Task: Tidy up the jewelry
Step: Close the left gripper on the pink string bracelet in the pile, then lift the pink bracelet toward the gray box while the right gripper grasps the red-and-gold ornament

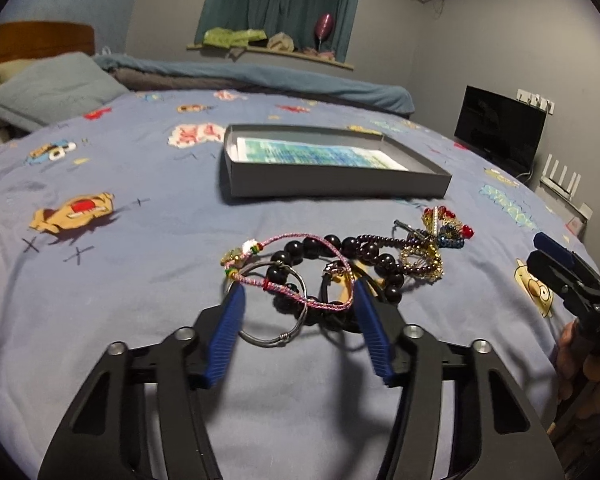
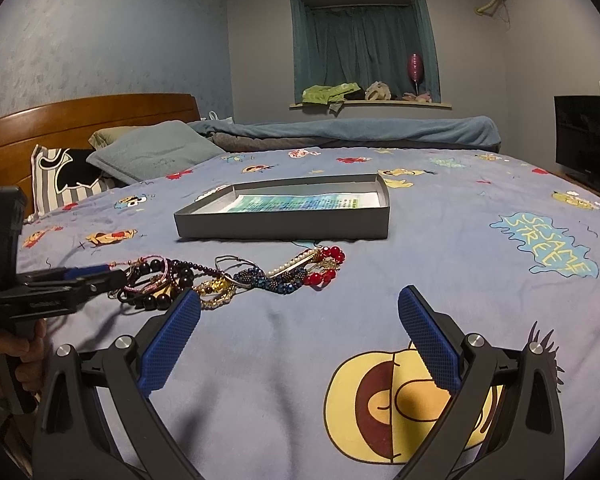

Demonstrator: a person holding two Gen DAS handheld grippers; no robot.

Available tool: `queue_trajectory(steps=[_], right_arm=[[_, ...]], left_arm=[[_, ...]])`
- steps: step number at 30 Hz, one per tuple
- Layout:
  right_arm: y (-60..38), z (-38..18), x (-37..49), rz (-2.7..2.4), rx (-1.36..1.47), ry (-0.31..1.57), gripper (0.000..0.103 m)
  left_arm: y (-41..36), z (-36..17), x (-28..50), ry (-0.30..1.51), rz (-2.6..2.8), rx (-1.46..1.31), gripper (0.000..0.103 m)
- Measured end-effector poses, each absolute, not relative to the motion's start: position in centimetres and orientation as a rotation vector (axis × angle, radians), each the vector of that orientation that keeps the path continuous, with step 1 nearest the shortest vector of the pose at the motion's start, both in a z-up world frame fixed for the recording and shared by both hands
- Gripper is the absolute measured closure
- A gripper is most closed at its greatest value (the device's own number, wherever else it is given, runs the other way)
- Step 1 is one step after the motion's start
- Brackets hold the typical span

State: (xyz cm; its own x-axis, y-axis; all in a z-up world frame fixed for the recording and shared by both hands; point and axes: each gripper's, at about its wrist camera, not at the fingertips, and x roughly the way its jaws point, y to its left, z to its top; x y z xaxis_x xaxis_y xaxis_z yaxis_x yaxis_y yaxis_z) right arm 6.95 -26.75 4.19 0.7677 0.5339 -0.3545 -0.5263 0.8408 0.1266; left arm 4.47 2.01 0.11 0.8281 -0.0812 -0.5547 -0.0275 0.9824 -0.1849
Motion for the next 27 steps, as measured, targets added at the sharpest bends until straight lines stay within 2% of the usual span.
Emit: queue_trajectory(steps=[3, 4, 6, 7, 10, 16, 27], right_arm=[[-26.7, 4.4, 7.6, 0.584, 0.036, 0.415, 0.005], [-26.7, 4.5, 7.8, 0.583, 0.041, 0.422, 0.005], [-26.6, 4.7, 8.5, 0.587, 0.049, 0.441, 0.005], [-26.6, 4.8, 8.7, 0.588, 0.052, 0.449, 0.005], [-26.3, 4.8, 9.4, 0.591, 0.047, 0.473, 0.005], [-25.1, 4.8, 9.9, 0.603, -0.002, 0.510, 0.005], [-24.8, 4.9, 10.3, 0.612, 0.002, 0.515, 0.005]], left_arm=[[2.3, 0.0, 5.3, 0.622, -0.038, -0.207, 0.061], [2.4, 0.0, 5.4, 0.626, -0.043, -0.212, 0.071], [2.5, 0.1, 5.7, 0.632, -0.052, -0.221, 0.079], [2.6, 0.2, 5.8, 0.629, -0.047, -0.214, 0.089], [2.8, 0.6, 5.8, 0.615, -0.051, -0.213, 0.097], [3.1, 1.7, 5.7, 0.583, -0.058, -0.214, 0.097], [3.0, 1.8, 6.0, 0.633, -0.066, -0.198, 0.095]])
